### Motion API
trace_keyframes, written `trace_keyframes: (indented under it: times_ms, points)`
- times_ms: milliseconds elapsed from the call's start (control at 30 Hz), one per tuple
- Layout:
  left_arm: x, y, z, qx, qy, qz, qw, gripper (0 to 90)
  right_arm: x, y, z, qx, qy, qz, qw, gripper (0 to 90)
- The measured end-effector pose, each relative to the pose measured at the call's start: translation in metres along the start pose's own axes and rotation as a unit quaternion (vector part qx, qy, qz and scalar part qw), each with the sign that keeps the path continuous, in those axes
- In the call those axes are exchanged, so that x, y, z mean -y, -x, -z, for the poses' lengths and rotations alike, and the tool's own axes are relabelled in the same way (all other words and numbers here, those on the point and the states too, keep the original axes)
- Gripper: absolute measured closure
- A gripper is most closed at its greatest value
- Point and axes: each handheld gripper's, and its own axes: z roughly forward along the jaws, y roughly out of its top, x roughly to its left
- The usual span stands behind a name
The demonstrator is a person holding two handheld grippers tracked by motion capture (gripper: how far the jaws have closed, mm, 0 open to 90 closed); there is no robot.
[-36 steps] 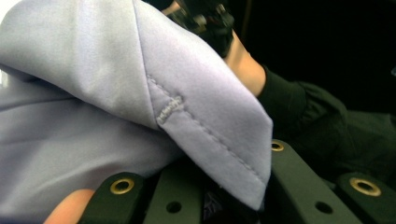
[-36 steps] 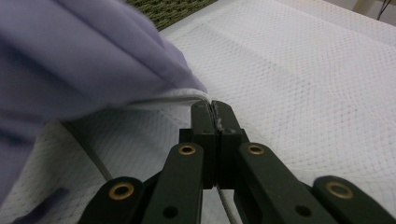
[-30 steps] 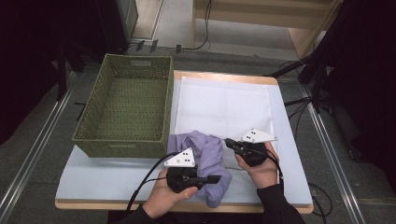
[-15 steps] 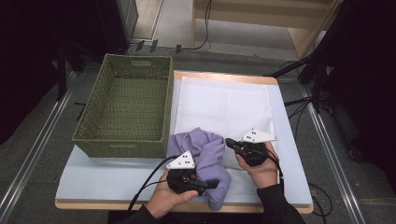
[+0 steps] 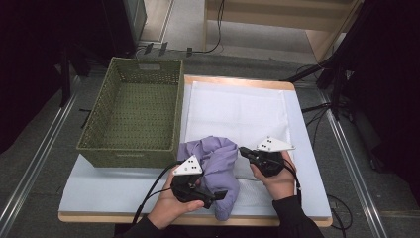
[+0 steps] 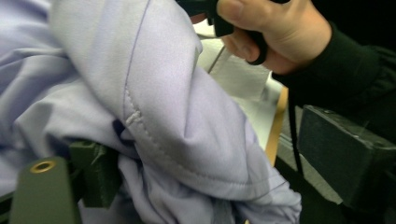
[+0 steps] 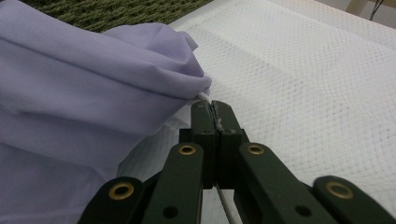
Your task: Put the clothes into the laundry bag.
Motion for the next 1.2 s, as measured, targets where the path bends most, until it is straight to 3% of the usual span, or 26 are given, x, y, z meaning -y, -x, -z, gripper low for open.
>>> trace_keyframes:
  times_ms: [167,500,767,900,967,1200]
  points:
    - [0.000,-0.003,0.008,0.003,-0.002,0.001,1.0000,4.3,0.000,0.000,0.000,0.000,-0.001,-0.001,1.0000,90.0]
    - [-0.002,-0.006,0.013,-0.005,0.008,0.006,0.9999,4.1,0.001,0.000,-0.001,0.001,-0.002,-0.001,1.0000,90.0]
    - [-0.015,-0.005,0.028,-0.008,0.038,0.002,0.9993,4.1,0.001,0.000,-0.001,0.000,-0.001,-0.001,1.0000,90.0]
    - [-0.024,-0.008,0.032,-0.020,0.052,0.006,0.9984,4.1,0.000,-0.001,-0.001,0.000,-0.001,0.000,1.0000,90.0]
    - [-0.031,-0.009,0.030,-0.039,0.055,0.012,0.9977,4.2,0.000,-0.001,-0.001,0.000,-0.002,0.000,1.0000,90.0]
    - [-0.050,-0.015,0.014,-0.077,0.058,0.023,0.9951,10.3,0.000,-0.001,-0.001,-0.002,-0.001,0.002,1.0000,90.0]
